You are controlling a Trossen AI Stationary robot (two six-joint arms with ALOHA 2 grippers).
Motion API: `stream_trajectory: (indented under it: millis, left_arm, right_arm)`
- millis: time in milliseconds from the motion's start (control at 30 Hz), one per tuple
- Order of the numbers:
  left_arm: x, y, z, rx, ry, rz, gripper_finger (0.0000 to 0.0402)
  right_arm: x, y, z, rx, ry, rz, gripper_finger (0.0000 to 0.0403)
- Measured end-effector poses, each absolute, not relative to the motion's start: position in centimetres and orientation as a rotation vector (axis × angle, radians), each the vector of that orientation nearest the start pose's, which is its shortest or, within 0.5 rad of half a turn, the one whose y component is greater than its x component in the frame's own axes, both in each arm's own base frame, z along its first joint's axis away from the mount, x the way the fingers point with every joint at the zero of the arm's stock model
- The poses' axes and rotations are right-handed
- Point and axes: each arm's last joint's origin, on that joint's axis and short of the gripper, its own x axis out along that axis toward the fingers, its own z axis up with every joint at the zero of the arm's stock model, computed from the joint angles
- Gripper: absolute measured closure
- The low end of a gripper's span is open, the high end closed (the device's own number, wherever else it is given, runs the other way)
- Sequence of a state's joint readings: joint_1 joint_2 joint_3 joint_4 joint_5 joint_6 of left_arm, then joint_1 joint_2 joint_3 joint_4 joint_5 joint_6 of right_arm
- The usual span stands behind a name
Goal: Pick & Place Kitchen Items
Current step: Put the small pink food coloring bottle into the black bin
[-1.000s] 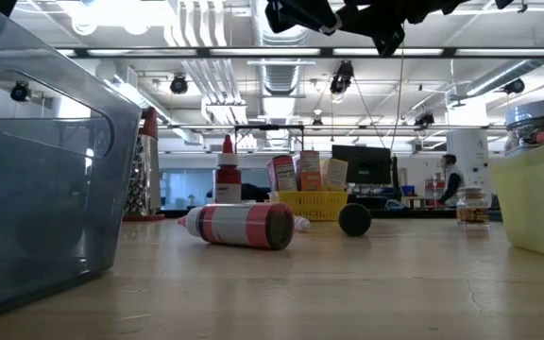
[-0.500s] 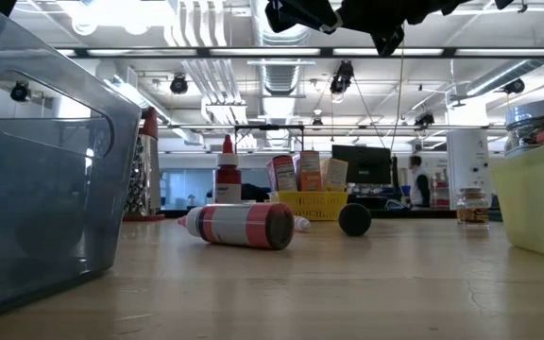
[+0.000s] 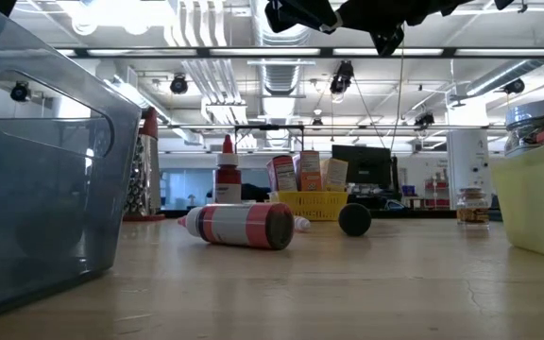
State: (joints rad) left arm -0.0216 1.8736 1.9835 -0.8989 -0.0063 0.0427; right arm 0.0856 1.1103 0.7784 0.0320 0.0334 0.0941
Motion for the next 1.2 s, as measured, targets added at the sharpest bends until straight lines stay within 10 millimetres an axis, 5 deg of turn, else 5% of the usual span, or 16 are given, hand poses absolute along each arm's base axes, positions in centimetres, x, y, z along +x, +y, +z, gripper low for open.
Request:
stream_trajectory:
  millis: [433, 733, 933, 1200]
  left_arm:
    - [40.4, -0.9, 37.3, 0.052, 0.788, -0.033, 0.0323]
    - [40.0, -0.9, 37.4, 0.048, 0.816, -0.032, 0.0237]
    - [38.0, -0.9, 37.3, 0.009, 0.959, -0.016, 0.0174]
    - [36.3, -2.4, 35.0, -0.005, 1.053, 0.121, 0.0169]
  right_arm:
    - [24.5, 2.0, 28.8, 0.075, 0.301, 0.034, 0.0329]
    - [24.5, 2.0, 28.7, 0.072, 0.315, 0.022, 0.0317]
    - [24.4, 2.0, 28.3, 0.075, 0.36, 0.017, 0.0332]
    - [24.2, 2.8, 27.6, 0.064, 0.372, 0.05, 0.0321]
